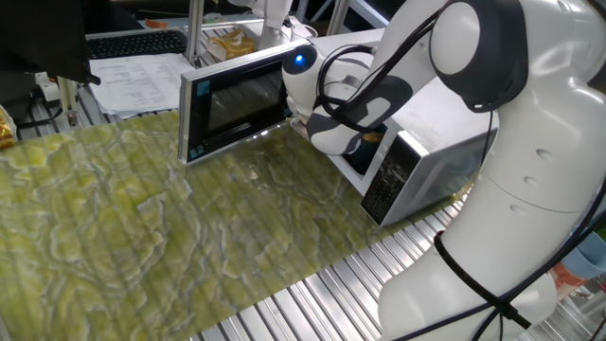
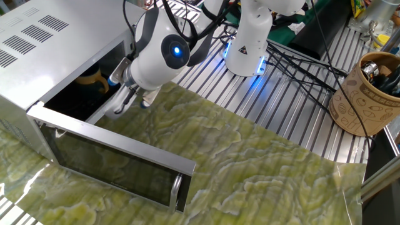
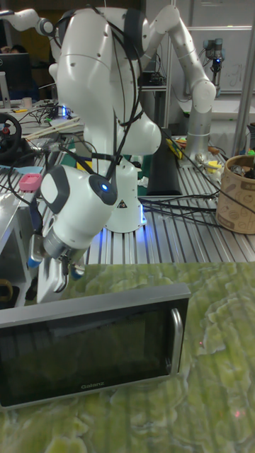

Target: Put the bowl into the microwave

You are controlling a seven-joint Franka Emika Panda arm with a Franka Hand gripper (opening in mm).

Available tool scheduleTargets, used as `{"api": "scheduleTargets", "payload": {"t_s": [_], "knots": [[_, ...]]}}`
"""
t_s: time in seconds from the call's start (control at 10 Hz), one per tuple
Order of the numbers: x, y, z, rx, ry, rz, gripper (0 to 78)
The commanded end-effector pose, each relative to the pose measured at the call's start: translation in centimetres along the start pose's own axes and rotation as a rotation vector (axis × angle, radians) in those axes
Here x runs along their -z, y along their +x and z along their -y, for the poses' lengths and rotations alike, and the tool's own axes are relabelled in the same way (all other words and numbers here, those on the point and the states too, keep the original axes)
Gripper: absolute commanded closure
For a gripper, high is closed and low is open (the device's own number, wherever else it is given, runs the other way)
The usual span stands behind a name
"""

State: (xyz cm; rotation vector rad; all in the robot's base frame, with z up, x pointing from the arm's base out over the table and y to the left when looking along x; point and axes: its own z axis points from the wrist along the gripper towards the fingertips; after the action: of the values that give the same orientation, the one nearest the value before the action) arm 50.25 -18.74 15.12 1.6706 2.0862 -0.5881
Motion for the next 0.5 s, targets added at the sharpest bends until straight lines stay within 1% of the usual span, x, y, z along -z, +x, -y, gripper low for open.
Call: {"api": "scheduleTargets", "payload": {"t_s": [0.1,0.4,0.5], "knots": [[-1.99,-1.99,0.09,-0.175,0.005,0.136,76.4],[-2.11,-2.07,0.14,-0.166,0.032,0.14,76.4],[-2.12,-2.08,0.14,-0.174,0.042,0.171,76.4]]}}
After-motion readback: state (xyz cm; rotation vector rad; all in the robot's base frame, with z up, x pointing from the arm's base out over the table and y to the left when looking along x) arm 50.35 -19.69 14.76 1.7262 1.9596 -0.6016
